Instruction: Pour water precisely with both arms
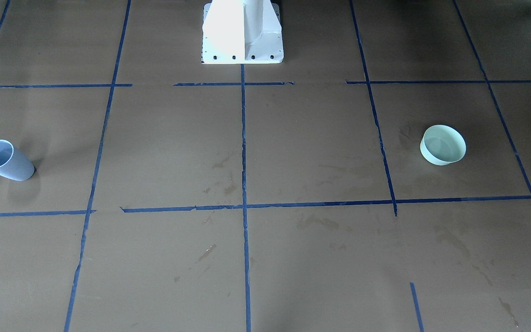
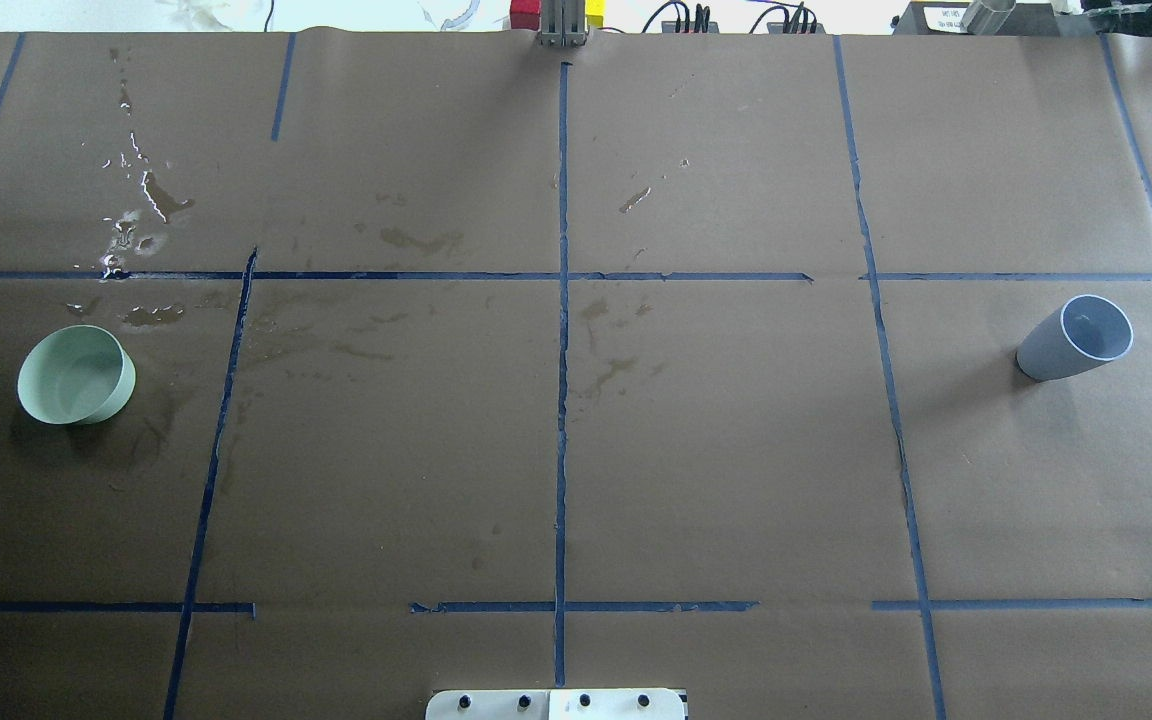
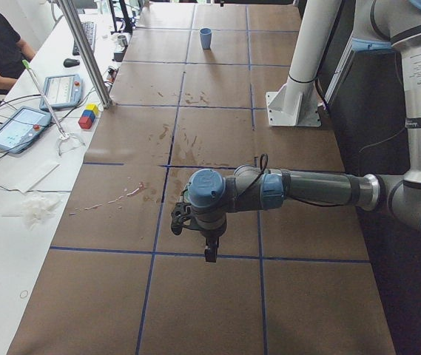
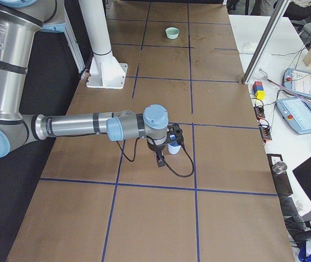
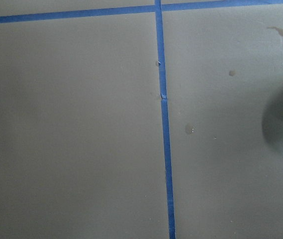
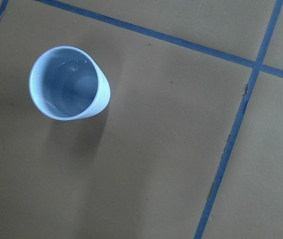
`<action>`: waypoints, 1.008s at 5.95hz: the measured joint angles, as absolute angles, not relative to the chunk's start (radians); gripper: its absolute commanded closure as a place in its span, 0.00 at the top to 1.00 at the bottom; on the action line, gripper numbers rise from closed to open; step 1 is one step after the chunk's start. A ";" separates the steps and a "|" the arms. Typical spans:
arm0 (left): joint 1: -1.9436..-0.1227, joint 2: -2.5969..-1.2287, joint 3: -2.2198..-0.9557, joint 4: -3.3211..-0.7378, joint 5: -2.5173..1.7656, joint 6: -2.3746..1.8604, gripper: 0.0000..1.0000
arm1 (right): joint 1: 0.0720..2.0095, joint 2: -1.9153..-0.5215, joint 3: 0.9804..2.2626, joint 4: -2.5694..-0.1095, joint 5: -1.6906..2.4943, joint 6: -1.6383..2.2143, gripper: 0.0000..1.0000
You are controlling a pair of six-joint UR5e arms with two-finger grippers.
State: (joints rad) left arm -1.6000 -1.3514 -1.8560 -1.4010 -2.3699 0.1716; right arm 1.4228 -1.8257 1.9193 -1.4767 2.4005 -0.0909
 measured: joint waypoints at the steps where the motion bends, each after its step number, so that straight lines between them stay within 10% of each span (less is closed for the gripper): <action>1: -1.597 -1.352 -1.859 -1.402 -2.370 0.170 1.00 | 1.416 -1.820 1.909 -1.475 2.400 -0.091 1.00; 6: -1.226 -1.373 -1.798 -1.879 -2.360 -0.349 1.00 | 1.413 -1.820 1.906 -1.473 2.408 -0.081 1.00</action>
State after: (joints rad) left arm -1.2257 -1.3731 -1.7977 -1.8791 -2.3597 -0.3487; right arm 1.4128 -1.8204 1.9062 -1.4726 2.4085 -0.0813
